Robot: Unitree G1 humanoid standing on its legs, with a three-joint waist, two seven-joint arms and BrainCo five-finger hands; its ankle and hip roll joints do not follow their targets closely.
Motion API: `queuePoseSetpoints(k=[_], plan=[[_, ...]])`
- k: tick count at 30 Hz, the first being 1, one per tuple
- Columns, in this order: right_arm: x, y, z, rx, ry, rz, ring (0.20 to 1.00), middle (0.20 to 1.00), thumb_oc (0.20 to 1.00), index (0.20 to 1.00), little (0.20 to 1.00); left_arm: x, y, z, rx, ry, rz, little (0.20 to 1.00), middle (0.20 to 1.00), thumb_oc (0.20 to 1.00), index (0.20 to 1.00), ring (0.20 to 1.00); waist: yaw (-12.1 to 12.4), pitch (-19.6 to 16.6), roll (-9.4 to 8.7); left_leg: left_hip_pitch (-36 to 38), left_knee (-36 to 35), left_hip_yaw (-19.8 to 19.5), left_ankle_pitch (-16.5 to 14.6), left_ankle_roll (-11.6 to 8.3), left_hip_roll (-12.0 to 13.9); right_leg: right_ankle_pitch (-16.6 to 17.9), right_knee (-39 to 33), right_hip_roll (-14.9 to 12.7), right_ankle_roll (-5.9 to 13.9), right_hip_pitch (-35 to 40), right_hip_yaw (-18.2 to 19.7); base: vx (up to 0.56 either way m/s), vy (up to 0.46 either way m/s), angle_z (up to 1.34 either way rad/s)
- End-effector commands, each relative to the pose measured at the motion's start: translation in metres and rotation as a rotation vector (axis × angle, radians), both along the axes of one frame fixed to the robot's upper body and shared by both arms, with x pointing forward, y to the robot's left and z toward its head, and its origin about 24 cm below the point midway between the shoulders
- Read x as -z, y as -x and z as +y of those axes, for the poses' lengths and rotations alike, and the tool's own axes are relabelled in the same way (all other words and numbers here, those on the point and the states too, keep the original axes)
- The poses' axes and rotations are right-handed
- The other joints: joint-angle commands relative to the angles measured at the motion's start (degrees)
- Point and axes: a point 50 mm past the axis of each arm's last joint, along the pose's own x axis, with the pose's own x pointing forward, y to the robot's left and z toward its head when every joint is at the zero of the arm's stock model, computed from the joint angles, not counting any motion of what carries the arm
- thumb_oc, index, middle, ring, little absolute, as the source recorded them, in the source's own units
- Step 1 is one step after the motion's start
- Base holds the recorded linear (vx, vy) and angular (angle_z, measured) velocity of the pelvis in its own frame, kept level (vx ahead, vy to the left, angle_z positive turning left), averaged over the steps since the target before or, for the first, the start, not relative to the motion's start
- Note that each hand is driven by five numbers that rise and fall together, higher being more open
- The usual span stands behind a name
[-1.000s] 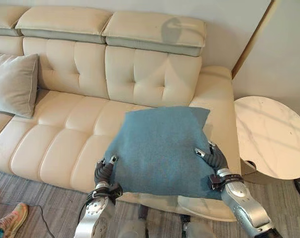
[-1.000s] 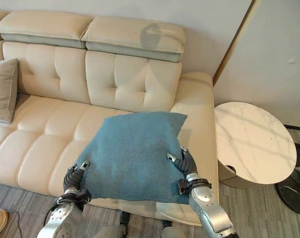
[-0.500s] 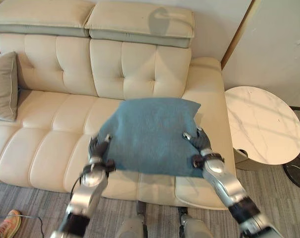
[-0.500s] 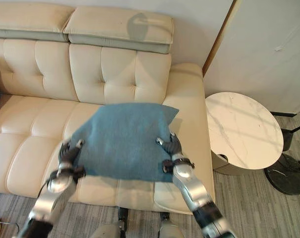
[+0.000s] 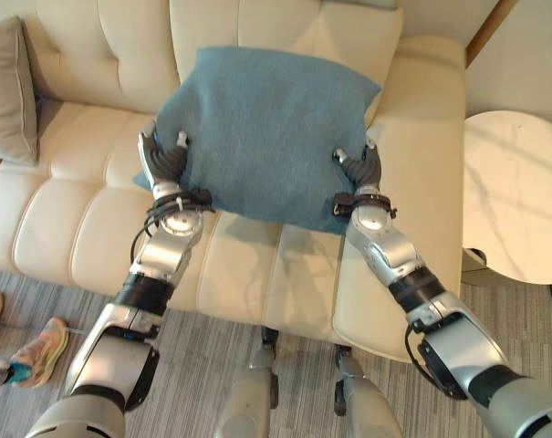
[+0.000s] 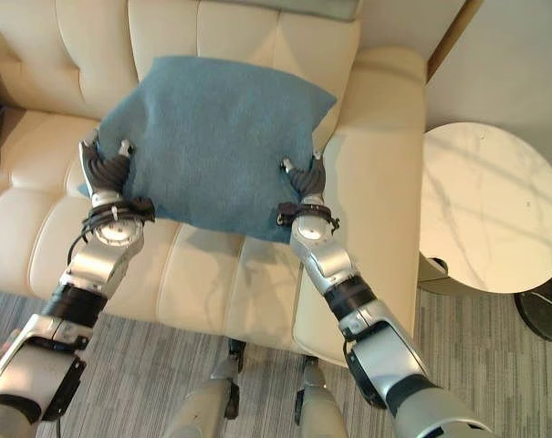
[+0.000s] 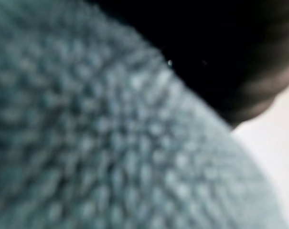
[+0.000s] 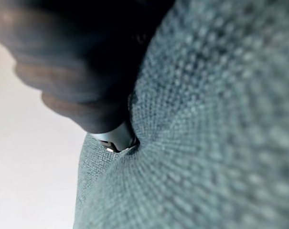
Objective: Pick up all the scattered cushions and arrange them neatly on the sofa.
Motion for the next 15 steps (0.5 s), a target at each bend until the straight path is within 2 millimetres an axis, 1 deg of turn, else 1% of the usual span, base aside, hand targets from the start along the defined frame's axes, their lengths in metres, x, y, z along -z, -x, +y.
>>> queuePoseSetpoints(k=[1, 2, 3, 4, 5, 6, 8, 9, 10, 11, 12, 13, 14, 15], plan=[[-0.112, 0.017, 0.041, -0.095, -0.079, -0.437, 0.2, 0.2, 0.2, 0.2, 0.2, -0.113, 0.004, -0.035, 0.035, -0.231, -0.418, 0.2, 0.2, 0.2, 0.2, 0.2, 1.6, 0.2, -1.14, -3.6, 3.6, -0.4, -5.8, -1.78, -2.0, -8.9, -0.2, -3.8, 2.99, 5.2, -5.4, 0.08, 0.044, 0.2], [-0.118, 0.017, 0.041, -0.084, -0.054, -0.46, 0.2, 0.2, 0.2, 0.2, 0.2, -0.121, 0.005, -0.036, 0.027, -0.252, -0.439, 0.2, 0.2, 0.2, 0.2, 0.2, 1.7, 0.1, -1.2, -3.8, 3.6, -0.6, -6.1, -1.89, -2.1, -9.1, -0.2, -3.9, 3.18, 5.2, -5.5, 0.05, 0.044, 0.24], [-0.131, 0.019, 0.04, -0.062, -0.046, -0.513, 0.2, 0.2, 0.2, 0.2, 0.2, -0.136, 0.006, -0.037, -0.002, -0.288, -0.475, 0.2, 0.2, 0.2, 0.2, 0.2, 1.8, 0.1, -1.4, -5.2, 3.7, -0.8, -5.6, -1.88, -2.3, -8.6, -0.2, -4.0, 3.4, 4.1, -5.8, 0.1, 0.065, 0.29], [-0.14, 0.021, 0.041, -0.039, -0.015, -0.551, 0.2, 0.2, 0.2, 0.2, 0.2, -0.15, 0.006, -0.037, -0.038, -0.332, -0.499, 0.2, 0.2, 0.2, 0.2, 0.2, 1.8, 0.0, -1.6, -5.9, 3.8, -0.9, -5.9, -2.05, -2.5, -8.6, -0.2, -4.1, 3.69, 3.5, -6.1, 0.06, 0.07, 0.24], [-0.147, 0.022, 0.041, -0.026, 0.004, -0.583, 0.2, 0.2, 0.2, 0.2, 0.2, -0.158, 0.006, -0.036, -0.068, -0.369, -0.511, 0.2, 0.2, 0.2, 0.2, 0.2, 1.8, -0.2, -1.87, -7.1, 4.0, -1.0, -5.5, -1.99, -2.5, -8.1, -0.2, -4.1, 3.84, 2.5, -6.2, 0.11, 0.09, 0.23], [-0.154, 0.025, 0.046, -0.019, 0.044, -0.62, 0.2, 0.2, 0.2, 0.2, 0.2, -0.169, 0.006, -0.034, -0.135, -0.446, -0.52, 0.2, 0.2, 0.2, 0.2, 0.2, 1.8, -0.3, -2.18, -7.9, 4.2, -1.0, -5.9, -2.12, -2.6, -8.1, -0.2, -4.1, 4.21, 1.9, -6.3, 0.07, 0.07, 0.2], [-0.16, 0.025, 0.047, 0.016, 0.114, -0.654, 0.2, 0.2, 0.2, 0.2, 0.2, -0.178, 0.006, -0.032, -0.201, -0.539, -0.516, 0.2, 0.2, 0.2, 0.2, 0.2, 1.9, -0.2, -2.49, -9.5, 5.2, -0.7, -6.1, -1.78, -2.7, -7.5, -0.2, -4.4, 4.52, 0.7, -6.3, 0.04, 0.081, 0.15], [-0.162, 0.025, 0.049, 0.044, 0.167, -0.681, 0.2, 0.2, 0.2, 0.2, 0.2, -0.183, 0.004, -0.032, -0.253, -0.612, -0.507, 0.2, 0.2, 0.2, 0.2, 0.2, 1.9, 0.2, -2.48, -10.5, 6.0, -0.6, -6.4, -1.6, -3.0, -7.1, -0.2, -4.7, 4.77, 0.1, -6.4, 0.02, 0.097, 0.05], [-0.157, 0.017, 0.048, 0.086, 0.294, -0.661, 0.573, 0.573, 0.573, 0.573, 0.573, -0.183, -0.002, -0.029, -0.31, -0.702, -0.449, 0.2, 0.2, 0.2, 0.2, 0.2, 1.8, 0.6, -2.36, -11.4, 6.9, -0.3, -7.0, -1.61, -3.2, -7.0, -0.2, -4.9, 5.08, -0.4, -6.2, 0.02, 0.07, 0.01], [-0.158, 0.017, 0.048, 0.087, 0.293, -0.663, 1.0, 1.0, 1.0, 1.0, 1.0, -0.184, -0.002, -0.029, -0.31, -0.703, -0.451, 0.373, 0.373, 0.373, 0.373, 0.373, 1.9, 0.6, -2.41, -11.5, 7.0, -0.3, -7.1, -1.59, -3.2, -6.9, -0.2, -4.9, 5.1, -0.5, -6.2, 0.01, 0.05, 0.02], [-0.153, 0.01, 0.048, 0.098, 0.358, -0.628, 1.0, 1.0, 1.0, 1.0, 1.0, -0.185, -0.006, -0.029, -0.332, -0.758, -0.415, 1.0, 1.0, 1.0, 1.0, 1.0, 1.7, 0.8, -2.46, -12.1, 7.4, -0.2, -7.2, -1.48, -3.3, -6.7, -0.2, -5.0, 5.2, -0.9, -6.2, 0.0, 0.0, 0.0], [-0.152, 0.002, 0.043, 0.128, 0.467, -0.595, 1.0, 1.0, 1.0, 1.0, 1.0, -0.187, -0.011, -0.028, -0.358, -0.833, -0.351, 1.0, 1.0, 1.0, 1.0, 1.0, 1.6, 1.0, -2.53, -12.7, 7.9, -0.1, -7.3, -1.3, -3.3, -6.4, -0.2, -5.2, 5.3, -1.3, -6.2, -0.02, 0.039, 0.01], [-0.145, -0.005, 0.042, 0.127, 0.552, -0.547, 1.0, 1.0, 1.0, 1.0, 1.0, -0.187, -0.014, -0.03, -0.367, -0.876, -0.324, 1.0, 1.0, 1.0, 1.0, 1.0, 1.5, 1.4, -2.69, -13.2, 8.5, 0.0, -7.4, -1.16, -3.4, -6.2, -0.2, -5.2, 5.33, -1.5, -6.2, -0.05, 0.046, 0.0], [-0.135, -0.02, 0.028, 0.177, 0.751, -0.459, 1.0, 1.0, 1.0, 1.0, 1.0, -0.186, -0.021, -0.029, -0.409, -0.998, -0.227, 1.0, 1.0, 1.0, 1.0, 1.0, 1.3, 2.3, -2.77, -14.1, 9.4, 0.1, -7.4, -0.73, -3.5, -5.5, -0.2, -5.3, 5.43, -2.1, -6.1, -0.03, 0.032, -0.01]])
